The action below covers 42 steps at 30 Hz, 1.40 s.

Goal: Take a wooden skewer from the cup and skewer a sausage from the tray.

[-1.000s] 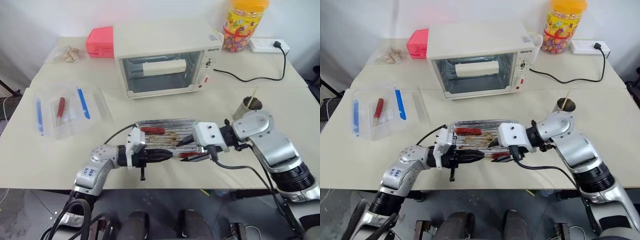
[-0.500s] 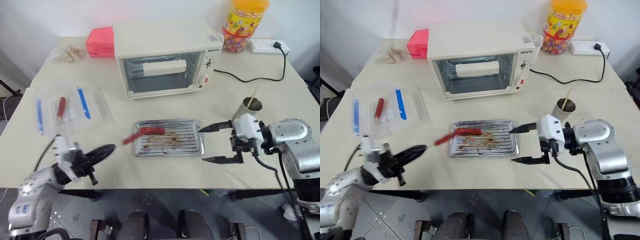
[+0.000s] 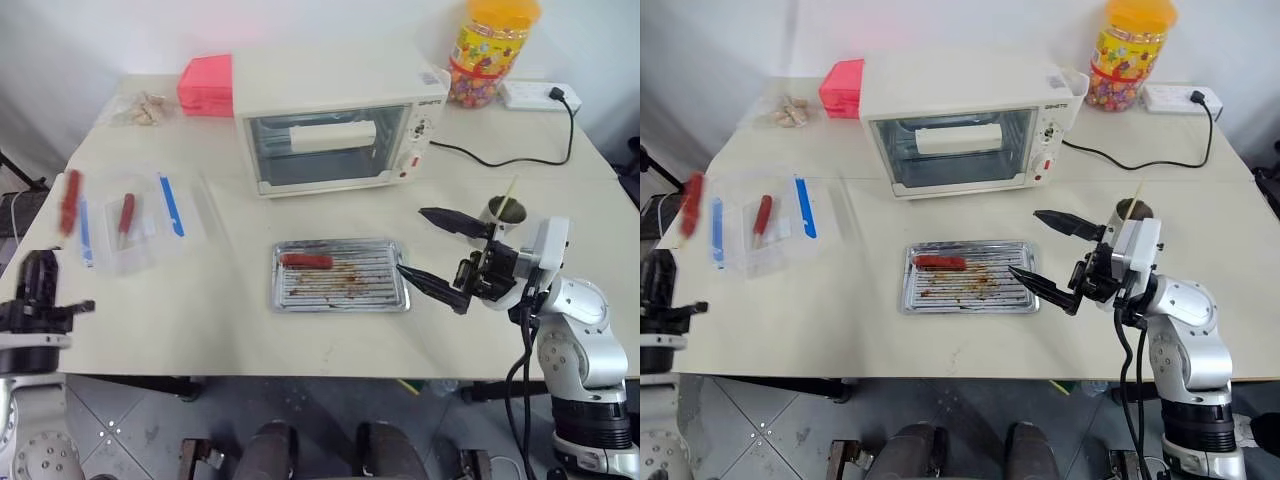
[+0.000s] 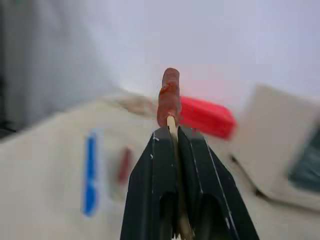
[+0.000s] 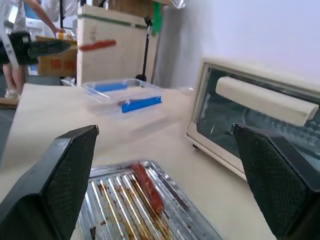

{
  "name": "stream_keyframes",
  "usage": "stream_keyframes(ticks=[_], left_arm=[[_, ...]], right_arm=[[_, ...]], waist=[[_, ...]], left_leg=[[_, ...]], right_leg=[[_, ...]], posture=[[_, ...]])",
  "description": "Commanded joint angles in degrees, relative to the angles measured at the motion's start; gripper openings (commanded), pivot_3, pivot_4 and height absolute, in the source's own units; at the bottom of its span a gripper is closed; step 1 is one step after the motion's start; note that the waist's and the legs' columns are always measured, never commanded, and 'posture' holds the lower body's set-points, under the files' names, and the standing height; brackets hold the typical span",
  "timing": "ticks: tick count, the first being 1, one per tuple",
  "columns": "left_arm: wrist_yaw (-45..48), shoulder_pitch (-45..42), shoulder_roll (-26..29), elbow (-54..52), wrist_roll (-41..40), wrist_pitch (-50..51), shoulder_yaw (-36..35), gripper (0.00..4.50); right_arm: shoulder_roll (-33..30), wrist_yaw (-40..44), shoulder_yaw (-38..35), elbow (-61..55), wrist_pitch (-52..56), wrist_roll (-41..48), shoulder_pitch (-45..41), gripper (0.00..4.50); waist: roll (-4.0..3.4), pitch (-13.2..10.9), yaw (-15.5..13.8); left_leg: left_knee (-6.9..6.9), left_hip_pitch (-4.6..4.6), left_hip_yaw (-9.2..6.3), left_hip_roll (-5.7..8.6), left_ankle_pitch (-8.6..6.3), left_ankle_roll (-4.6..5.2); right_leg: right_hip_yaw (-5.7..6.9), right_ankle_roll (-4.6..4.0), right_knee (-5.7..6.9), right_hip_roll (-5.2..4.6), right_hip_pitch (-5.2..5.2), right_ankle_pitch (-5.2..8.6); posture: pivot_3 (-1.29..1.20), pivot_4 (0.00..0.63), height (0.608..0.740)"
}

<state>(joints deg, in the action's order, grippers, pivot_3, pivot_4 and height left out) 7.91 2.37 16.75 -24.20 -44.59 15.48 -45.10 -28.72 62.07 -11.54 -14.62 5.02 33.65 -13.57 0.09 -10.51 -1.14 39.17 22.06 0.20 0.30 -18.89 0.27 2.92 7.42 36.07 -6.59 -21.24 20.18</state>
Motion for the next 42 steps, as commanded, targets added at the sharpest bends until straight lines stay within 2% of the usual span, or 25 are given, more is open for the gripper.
stream_keyframes(ticks=[1,5,10,17,21,27,29,32,36,39,42], left_arm=[[-4.84,-5.62,5.17,4.64,3.26,2.42,1.62,0.0],[-6.57,-12.37,10.24,12.45,7.01,6.13,5.96,0.0],[-6.41,-18.58,13.23,22.4,10.99,7.15,9.42,0.0],[-4.62,-22.97,13.64,27.38,12.64,7.8,12.05,0.0],[-4.15,-22.43,12.38,25.02,12.21,6.47,11.23,1.07],[-0.1,-17.36,11.72,18.17,8.84,4.48,7.45,2.96],[5.91,-14.75,13.34,15.91,7.91,2.71,7.42,3.59],[20.06,-10.11,17.68,11.91,5.47,0.77,9.16,4.44],[37.39,-5.8,25.46,10.04,3.34,2.66,13.87,4.48],[49.63,-1.67,30.83,9.32,9.31,-2.69,21.58,4.48],[56.1,0.77,31.52,10.71,14.19,-9.67,27.29,4.48]], right_arm=[[0.01,-1.45,0.04,-3.75,-0.69,1.29,-0.29,4.45],[0.1,-3.3,0.68,-5.3,0.31,2.22,-1.64,4.45],[-0.24,-4.35,1.99,-7.39,0.79,2.64,-1.69,4.45],[-0.14,-4.87,3.16,-8.49,0.5,2.43,-1.66,4.45],[-0.28,-4.95,3.72,-9.02,0.36,2.38,-1.5,4.5],[-2.03,-3.88,3.35,-9.5,0.83,2.39,0.2,4.5],[-3.43,-2.93,2.94,-9.05,1.05,2.49,0.69,4.5],[-6.25,-1.12,1.35,-7.79,1.11,2.67,2.12,4.5],[-10.28,3.02,-1.8,-4.7,0.09,2.75,5.7,4.5],[-11.87,6.46,-3.27,-2.12,-2.33,1.54,9.94,4.5],[-11.97,8.12,-2.51,-1.1,-4.31,0.17,12.57,4.5]], waist=[[0.02,0.01,-0.18],[0.04,0.03,-0.13],[0.06,0.04,0.26],[0.13,0.07,0.49],[0.13,0.07,0.85],[0.14,0.08,1.2],[0.14,0.08,1.2],[0.14,0.08,1.26],[0.14,0.08,0.67],[0.11,0.09,0.63],[0.04,0.08,1.09]], left_leg=[[0.0,0.0,0.01,-0.01,0.0,0.01],[0.0,0.0,0.02,0.0,0.01,0.01],[-0.09,0.02,0.08,-0.02,0.01,0.0],[-0.09,0.04,0.09,-0.02,0.01,-0.01],[-0.09,0.04,0.09,-0.03,0.01,-0.01],[-0.09,0.04,0.07,-0.03,0.01,-0.01],[-0.09,0.04,0.08,-0.03,0.01,-0.01],[-0.09,0.04,0.09,-0.05,0.01,-0.01],[-0.09,0.04,0.04,-0.02,0.01,0.0],[-0.11,0.0,0.05,-0.02,-0.01,0.02],[-0.21,-0.03,0.11,-0.02,-0.01,0.02]], right_leg=[[0.02,0.01,-0.01,0.01,0.0,-0.01],[0.01,0.01,0.05,0.03,-0.06,-0.01],[0.0,0.01,0.09,0.05,-0.2,0.0],[0.05,0.01,0.1,0.03,-0.22,0.0],[0.05,0.01,0.11,0.02,-0.22,0.0],[0.05,0.01,0.11,-0.01,-0.22,0.0],[0.04,0.01,0.1,-0.01,-0.22,0.0],[0.03,0.01,0.05,0.0,-0.21,0.0],[0.01,0.0,-0.06,-0.09,-0.07,0.0],[-0.09,-0.01,-0.1,-0.1,-0.01,0.0],[-0.09,-0.01,-0.13,-0.07,-0.02,0.0]], posture=[[0.0,0.15,0.74],[0.0,0.15,0.74],[0.0,0.15,0.74],[0.0,0.15,0.74],[0.0,0.15,0.74],[0.0,0.15,0.74],[0.0,0.15,0.74],[0.0,0.15,0.74],[0.0,0.15,0.74],[0.0,0.15,0.74],[0.0,0.15,0.74]])
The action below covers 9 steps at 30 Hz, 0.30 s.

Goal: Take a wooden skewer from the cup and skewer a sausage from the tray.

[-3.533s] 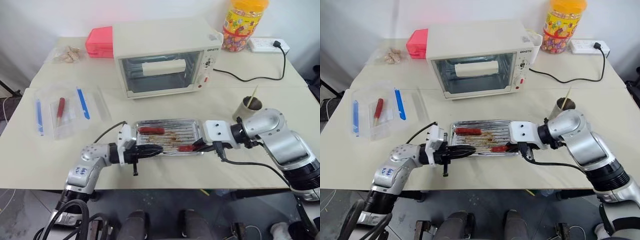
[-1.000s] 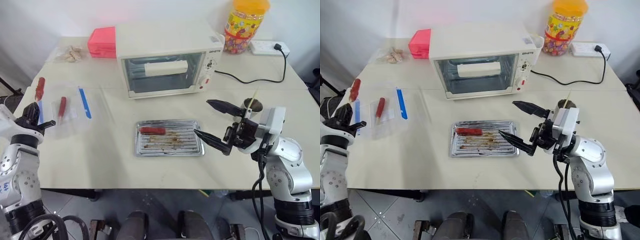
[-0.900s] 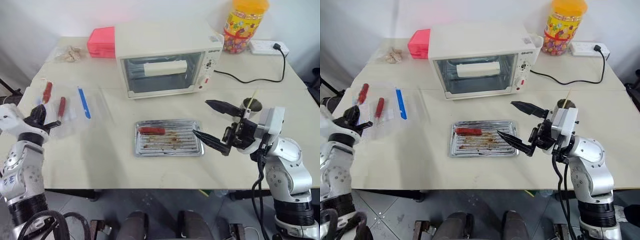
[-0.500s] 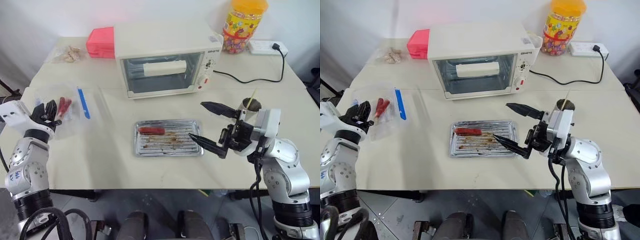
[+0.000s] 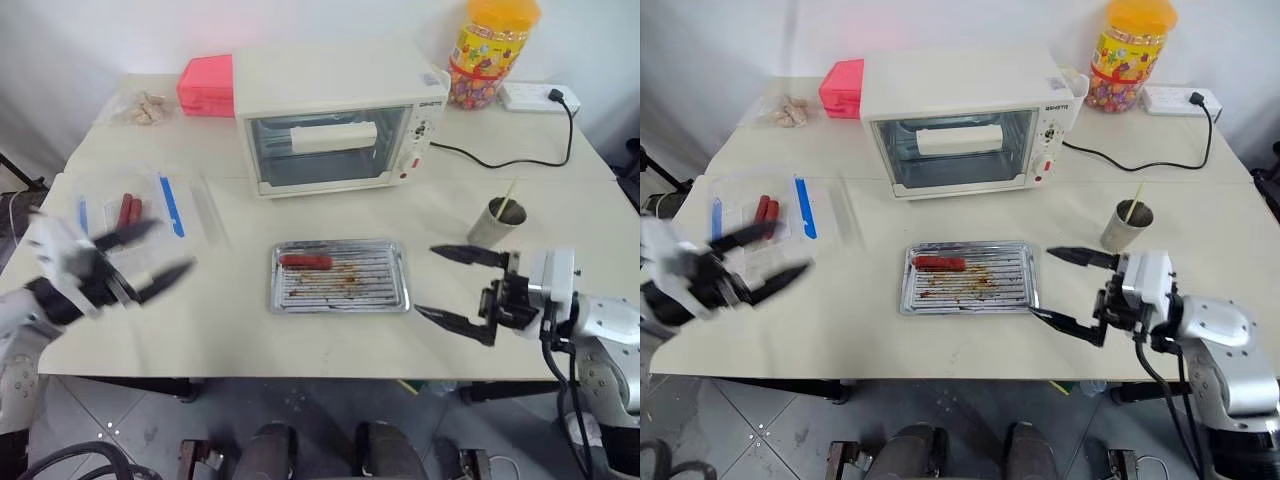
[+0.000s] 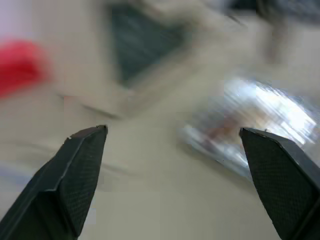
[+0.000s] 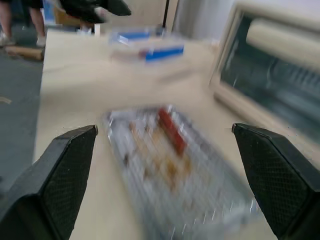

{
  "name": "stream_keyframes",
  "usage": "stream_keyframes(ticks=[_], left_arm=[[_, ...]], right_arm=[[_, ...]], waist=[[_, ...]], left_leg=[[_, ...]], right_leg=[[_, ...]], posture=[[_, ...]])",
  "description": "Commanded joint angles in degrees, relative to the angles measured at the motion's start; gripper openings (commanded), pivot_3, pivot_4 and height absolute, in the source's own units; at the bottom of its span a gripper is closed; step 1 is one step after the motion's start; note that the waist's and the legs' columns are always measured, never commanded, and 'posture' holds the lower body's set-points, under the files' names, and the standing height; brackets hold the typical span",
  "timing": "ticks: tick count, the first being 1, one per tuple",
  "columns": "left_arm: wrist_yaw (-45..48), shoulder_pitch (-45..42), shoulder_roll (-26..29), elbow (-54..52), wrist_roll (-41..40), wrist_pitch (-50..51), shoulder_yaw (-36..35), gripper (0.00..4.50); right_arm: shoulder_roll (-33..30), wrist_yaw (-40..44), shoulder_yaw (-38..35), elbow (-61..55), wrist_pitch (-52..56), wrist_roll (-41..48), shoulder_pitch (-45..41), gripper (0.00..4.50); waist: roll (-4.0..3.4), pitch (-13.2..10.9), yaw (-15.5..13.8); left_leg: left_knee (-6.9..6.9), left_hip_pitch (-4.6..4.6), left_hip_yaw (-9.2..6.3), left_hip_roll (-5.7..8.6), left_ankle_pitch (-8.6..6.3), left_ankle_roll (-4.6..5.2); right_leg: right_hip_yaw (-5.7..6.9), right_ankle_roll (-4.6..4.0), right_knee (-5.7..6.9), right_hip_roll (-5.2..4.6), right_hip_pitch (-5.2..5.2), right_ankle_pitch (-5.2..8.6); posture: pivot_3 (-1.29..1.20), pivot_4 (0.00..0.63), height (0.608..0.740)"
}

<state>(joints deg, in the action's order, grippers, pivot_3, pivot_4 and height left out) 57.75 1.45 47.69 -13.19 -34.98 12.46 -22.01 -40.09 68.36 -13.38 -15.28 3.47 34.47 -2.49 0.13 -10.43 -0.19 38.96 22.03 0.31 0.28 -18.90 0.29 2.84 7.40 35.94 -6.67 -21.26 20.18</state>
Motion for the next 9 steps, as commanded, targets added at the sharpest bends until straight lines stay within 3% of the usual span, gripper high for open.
stream_keyframes(ticks=[1,9], left_arm=[[6.83,2.4,0.6,1.02,7.49,-9.52,5.76,4.48],[2.61,5.95,-3.29,4.31,11.05,-13.2,5.17,4.48]], right_arm=[[-0.37,2.38,-0.18,-0.27,-3.6,-1.21,2.25,4.5],[1.97,1.94,2.27,1.82,-7.97,-4.47,5.26,4.5]], waist=[[-0.01,0.0,0.22],[0.0,-0.01,0.32]], left_leg=[[-0.01,0.0,0.01,-0.03,0.0,0.0],[-0.01,-0.02,0.13,-0.08,-0.02,0.04]], right_leg=[[0.0,0.0,-0.02,0.02,-0.01,0.0],[0.0,0.0,0.06,0.03,-0.09,0.0]], posture=[[0.0,0.15,0.74],[0.0,0.15,0.74]])
